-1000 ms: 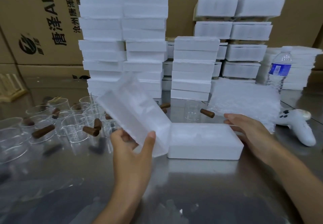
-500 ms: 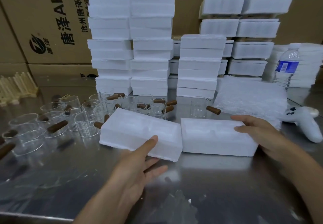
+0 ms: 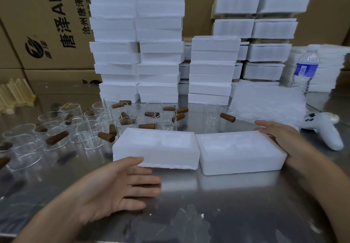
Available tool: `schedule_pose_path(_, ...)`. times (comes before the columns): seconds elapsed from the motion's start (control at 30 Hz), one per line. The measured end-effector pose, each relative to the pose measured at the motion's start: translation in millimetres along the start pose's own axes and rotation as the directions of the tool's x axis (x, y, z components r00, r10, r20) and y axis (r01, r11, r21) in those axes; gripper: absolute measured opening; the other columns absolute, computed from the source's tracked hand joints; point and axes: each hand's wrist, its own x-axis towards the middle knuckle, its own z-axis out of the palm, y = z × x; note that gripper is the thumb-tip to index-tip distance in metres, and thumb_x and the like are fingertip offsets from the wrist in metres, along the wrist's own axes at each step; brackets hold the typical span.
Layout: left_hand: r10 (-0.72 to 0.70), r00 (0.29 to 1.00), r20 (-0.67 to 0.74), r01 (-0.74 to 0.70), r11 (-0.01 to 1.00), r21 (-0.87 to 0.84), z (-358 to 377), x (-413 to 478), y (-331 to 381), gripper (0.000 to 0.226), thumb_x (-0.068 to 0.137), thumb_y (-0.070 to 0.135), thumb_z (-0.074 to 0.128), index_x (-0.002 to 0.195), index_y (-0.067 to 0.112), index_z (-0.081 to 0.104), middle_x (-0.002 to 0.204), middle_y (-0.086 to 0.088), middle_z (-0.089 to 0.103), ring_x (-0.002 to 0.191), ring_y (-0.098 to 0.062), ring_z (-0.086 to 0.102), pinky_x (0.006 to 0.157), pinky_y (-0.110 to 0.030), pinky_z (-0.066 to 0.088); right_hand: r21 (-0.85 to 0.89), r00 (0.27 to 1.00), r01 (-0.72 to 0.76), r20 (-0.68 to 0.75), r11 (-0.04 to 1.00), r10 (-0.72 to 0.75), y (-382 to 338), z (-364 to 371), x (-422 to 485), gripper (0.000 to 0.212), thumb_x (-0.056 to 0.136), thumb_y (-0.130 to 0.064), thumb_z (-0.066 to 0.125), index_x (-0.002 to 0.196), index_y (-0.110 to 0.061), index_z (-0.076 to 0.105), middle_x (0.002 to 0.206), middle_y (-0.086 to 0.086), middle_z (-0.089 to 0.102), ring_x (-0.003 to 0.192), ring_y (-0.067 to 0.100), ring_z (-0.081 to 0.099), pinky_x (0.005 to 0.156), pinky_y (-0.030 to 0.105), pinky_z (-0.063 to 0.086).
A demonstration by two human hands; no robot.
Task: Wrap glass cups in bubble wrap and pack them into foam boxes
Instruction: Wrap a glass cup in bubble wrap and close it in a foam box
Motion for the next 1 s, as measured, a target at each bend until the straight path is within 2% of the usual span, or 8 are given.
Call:
schedule_pose_path(0.23,0.12,0.992,-0.036,-0.116,0.989,0.095,-11.7,-10.8,7.6,0.041,0.063,0.034,0.064,0.093,0.008,0.076,0.108,-0.018,0.07,0.086,-0.031,0.072,0.042,-0.031,0.054,-0.073,0.999,-0.03,-0.021,0.997,0.028,-3.0,9.9,-7.1,0.021,0.078,-0.005,0.065,0.087,-0.023,0.072,0.093,0.006,0.07,0.08,0.022,0.066,0.064,0.029,0.05)
schedule_pose_path(0.4,0.457,0.889,-0.038,-0.455,0.889,0.042,16.0,-3.3,13.3,0.033,0.066,0.029,0.065,0.091,0.009,0.076,0.095,-0.015,0.073,0.081,-0.028,0.072,0.054,-0.034,0.057,-0.094,0.999,-0.035,0.016,0.995,0.036,-7.2,14.6,-12.9,0.018,0.081,-0.009,0.065,0.09,-0.023,0.071,0.087,-0.001,0.07,0.072,0.015,0.066,0.055,0.024,0.048)
schedule_pose_path(0.5,0.679,0.728,-0.095,-0.628,0.715,0.306,50.9,15.0,16.0,0.01,0.083,0.016,0.065,0.092,0.017,0.069,0.085,-0.005,0.073,0.079,-0.02,0.071,0.063,-0.026,0.057,-0.168,0.981,0.15,-0.096,0.974,-0.168,-7.2,17.4,-13.8,0.017,0.084,-0.008,0.063,0.092,-0.022,0.07,0.089,-0.004,0.066,0.078,0.007,0.06,0.064,0.018,0.044)
schedule_pose_path(0.57,0.778,0.627,0.019,-0.676,0.532,0.511,73.9,28.1,15.8,0.013,0.089,0.011,0.061,0.09,0.023,0.065,0.086,0.002,0.07,0.082,-0.012,0.068,0.072,-0.02,0.053,-0.234,0.905,0.36,-0.146,0.903,-0.398,-9.0,20.7,-14.3,0.021,0.087,-0.005,0.06,0.087,-0.025,0.067,0.089,-0.004,0.065,0.08,0.004,0.058,0.067,0.009,0.042)
schedule_pose_path(0.63,0.771,0.607,0.192,-0.709,0.416,0.569,93.1,39.3,14.5,0.014,0.09,0.016,0.061,0.09,0.03,0.063,0.088,0.01,0.067,0.086,-0.004,0.063,0.076,-0.015,0.05,-0.239,0.85,0.463,-0.153,0.854,-0.504,-11.1,25.6,-13.9,0.027,0.087,-0.002,0.058,0.082,-0.028,0.065,0.086,-0.002,0.066,0.081,0.009,0.059,0.07,0.007,0.043)
schedule_pose_path(0.8,0.703,0.588,0.401,-0.686,0.171,0.707,117.9,66.9,19.0,0.01,0.093,0.035,0.054,0.102,0.037,0.058,0.093,0.016,0.062,0.092,0.006,0.056,0.08,-0.013,0.047,-0.213,0.901,0.41,-0.053,0.887,-0.43,-15.6,40.1,3.0,0.025,0.087,-0.005,0.059,0.081,-0.029,0.067,0.086,0.004,0.067,0.077,0.012,0.059,0.067,0.021,0.043)
schedule_pose_path(0.9,0.608,0.62,0.496,-0.588,-0.058,0.807,115.4,80.8,22.0,0.019,0.096,0.04,0.048,0.113,0.035,0.053,0.086,0.015,0.058,0.084,-0.004,0.054,0.072,-0.021,0.044,-0.465,0.95,0.299,0.059,0.833,-0.308,-19.9,50.8,24.6,0.015,0.087,-0.015,0.061,0.096,-0.027,0.064,0.095,0.0,0.064,0.08,0.014,0.057,0.058,0.023,0.039)
schedule_pose_path(1.0,0.575,0.57,0.586,-0.551,-0.262,0.793,107.9,86.9,20.6,0.02,0.098,0.04,0.042,0.112,0.034,0.053,0.071,0.011,0.049,0.071,-0.008,0.047,0.06,-0.021,0.033,-0.657,0.973,0.224,0.113,0.72,-0.199,-23.8,61.1,44.5,0.034,0.088,-0.023,0.062,0.121,-0.021,0.054,0.108,-0.001,0.056,0.087,0.016,0.054,0.058,0.019,0.038)
